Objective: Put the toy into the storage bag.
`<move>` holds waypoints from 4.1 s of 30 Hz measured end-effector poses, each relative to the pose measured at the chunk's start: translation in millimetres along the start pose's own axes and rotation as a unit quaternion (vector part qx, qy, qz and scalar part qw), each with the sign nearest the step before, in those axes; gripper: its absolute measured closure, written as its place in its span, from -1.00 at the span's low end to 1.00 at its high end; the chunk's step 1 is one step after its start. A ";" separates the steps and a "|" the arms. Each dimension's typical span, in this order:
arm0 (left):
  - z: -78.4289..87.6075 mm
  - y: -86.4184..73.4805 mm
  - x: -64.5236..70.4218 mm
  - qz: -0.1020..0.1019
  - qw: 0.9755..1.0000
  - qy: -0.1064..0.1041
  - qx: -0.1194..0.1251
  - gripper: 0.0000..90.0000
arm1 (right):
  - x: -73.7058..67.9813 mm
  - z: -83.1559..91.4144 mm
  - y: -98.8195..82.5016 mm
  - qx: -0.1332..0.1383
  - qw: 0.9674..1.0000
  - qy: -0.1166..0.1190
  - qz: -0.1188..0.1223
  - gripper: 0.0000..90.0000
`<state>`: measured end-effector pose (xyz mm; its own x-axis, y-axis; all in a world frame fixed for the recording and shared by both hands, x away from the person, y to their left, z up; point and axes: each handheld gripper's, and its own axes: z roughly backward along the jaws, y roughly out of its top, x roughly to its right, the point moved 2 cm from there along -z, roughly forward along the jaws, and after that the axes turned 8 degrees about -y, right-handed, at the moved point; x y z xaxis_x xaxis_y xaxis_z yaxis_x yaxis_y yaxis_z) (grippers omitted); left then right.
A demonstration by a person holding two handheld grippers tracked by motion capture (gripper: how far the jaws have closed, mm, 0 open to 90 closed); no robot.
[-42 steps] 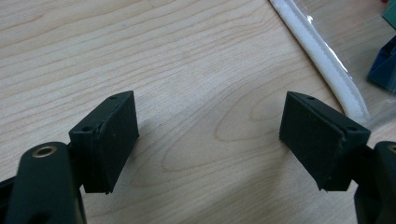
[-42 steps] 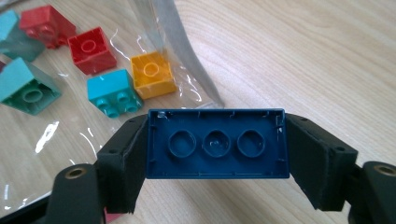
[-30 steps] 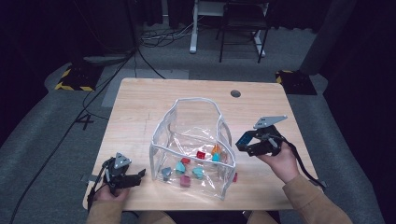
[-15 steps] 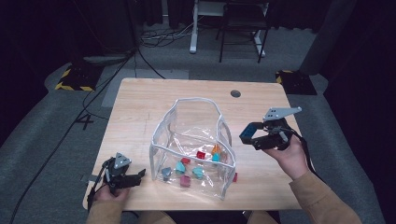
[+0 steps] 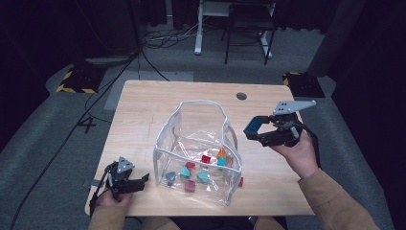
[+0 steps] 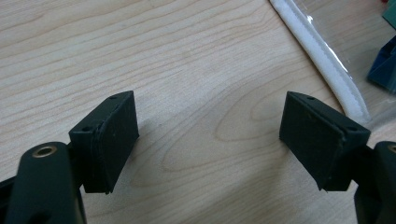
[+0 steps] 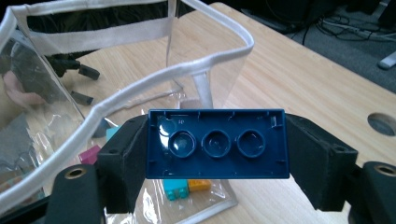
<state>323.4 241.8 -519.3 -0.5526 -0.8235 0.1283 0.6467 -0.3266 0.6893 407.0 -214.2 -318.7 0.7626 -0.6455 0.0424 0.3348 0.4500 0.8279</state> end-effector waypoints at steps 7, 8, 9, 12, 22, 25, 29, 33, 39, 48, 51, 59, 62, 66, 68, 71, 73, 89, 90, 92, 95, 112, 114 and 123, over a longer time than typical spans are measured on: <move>-0.3 0.2 -0.5 0.000 1.000 0.001 0.002 -0.56 | -8.3 -0.6 14.5 0.015 1.000 0.003 0.016 -0.40; -0.4 0.1 -0.4 0.000 1.000 0.001 0.003 -0.56 | -9.7 -1.7 16.7 0.016 1.000 0.005 0.019 -0.40; -0.3 0.2 -0.5 -0.001 1.000 0.001 0.002 -0.56 | -11.2 -2.9 18.9 0.016 1.000 0.007 0.021 -0.40; -0.3 0.1 -0.4 0.000 1.000 0.001 0.002 -0.56 | -15.7 -7.5 25.6 0.016 0.999 0.012 0.029 -0.40; -0.3 0.0 -0.3 -0.001 1.000 -0.002 0.001 -0.57 | -33.5 -25.2 49.9 0.015 0.998 0.028 0.054 -0.40; -0.3 0.0 -0.3 -0.001 1.000 -0.002 0.001 -0.57 | -36.3 -30.7 56.5 0.015 0.998 0.034 0.054 -0.40; -0.4 0.0 -0.3 -0.001 1.000 -0.002 0.001 -0.57 | -40.8 -39.2 64.2 0.014 0.997 0.046 0.056 -0.40; -0.2 0.1 -0.3 -0.001 1.000 -0.001 0.000 -0.57 | -47.1 -50.8 70.5 0.005 0.997 0.052 0.061 -0.40; -0.3 0.0 -0.3 -0.001 1.000 -0.001 0.001 -0.57 | -57.4 -65.3 80.0 0.001 0.995 0.063 0.071 -0.40; -0.3 0.0 -0.2 -0.001 1.000 -0.001 0.001 -0.57 | -67.5 -88.6 84.8 -0.036 0.995 0.060 0.077 -0.40; -0.3 0.0 -0.3 -0.001 1.000 -0.001 0.001 -0.57 | -71.4 -102.0 82.9 -0.061 0.993 0.060 0.078 -0.40; -0.3 0.0 -0.2 -0.001 1.000 -0.001 0.001 -0.57 | -78.8 -117.5 78.7 -0.109 0.988 0.064 0.091 -0.40; -0.3 0.0 -0.2 -0.001 1.000 -0.001 0.001 -0.57 | -80.5 -120.4 77.2 -0.124 0.986 0.064 0.095 -0.40; -0.4 0.0 -0.2 -0.001 1.000 -0.001 0.001 -0.57 | -83.4 -123.7 74.1 -0.140 0.983 0.065 0.101 -0.40; -0.3 0.0 -0.2 -0.001 1.000 -0.001 0.001 -0.57 | -83.5 -125.3 72.6 -0.147 0.981 0.064 0.106 -0.40; -0.2 0.0 -0.2 -0.001 1.000 -0.001 0.000 -0.57 | -83.6 -127.1 70.9 -0.155 0.980 0.064 0.110 -0.40; -0.4 0.0 -0.2 -0.001 1.000 -0.001 0.001 -0.57 | -84.3 -127.5 69.7 -0.160 0.979 0.059 0.115 -0.40; -0.3 0.0 -0.2 -0.001 1.000 -0.001 0.001 -0.57 | -84.0 -106.0 73.3 -0.127 0.982 0.052 0.129 -0.42; -0.2 0.0 -0.2 -0.001 1.000 -0.001 0.000 -0.57 | -82.9 -103.4 73.4 -0.125 0.983 0.051 0.128 -0.42; -0.3 0.1 -0.3 -0.002 1.000 -0.001 0.001 -0.57 | -80.4 -98.0 73.3 -0.121 0.984 0.050 0.124 -0.42; -0.1 0.1 -0.4 -0.002 1.000 -0.001 0.000 -0.57 | -76.4 -89.9 72.7 -0.113 0.985 0.048 0.118 -0.42; -0.4 0.0 -0.3 -0.001 1.000 -0.001 0.002 -0.57 | -52.3 -37.3 60.3 -0.076 0.992 0.034 0.090 -0.38; -0.2 0.0 -0.3 0.000 1.000 -0.001 0.001 -0.57 | -50.4 -34.7 58.4 -0.074 0.993 0.033 0.087 -0.37; -0.3 0.1 -0.5 -0.001 1.000 -0.001 0.001 -0.57 | -33.3 -14.0 41.3 -0.073 0.995 0.016 0.071 -0.36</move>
<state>323.9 242.1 -519.5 -0.5546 -0.8223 0.1275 0.6442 -0.3273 0.6912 403.1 -165.4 -293.8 0.8247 -0.5497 0.1330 0.2977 0.6217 0.7245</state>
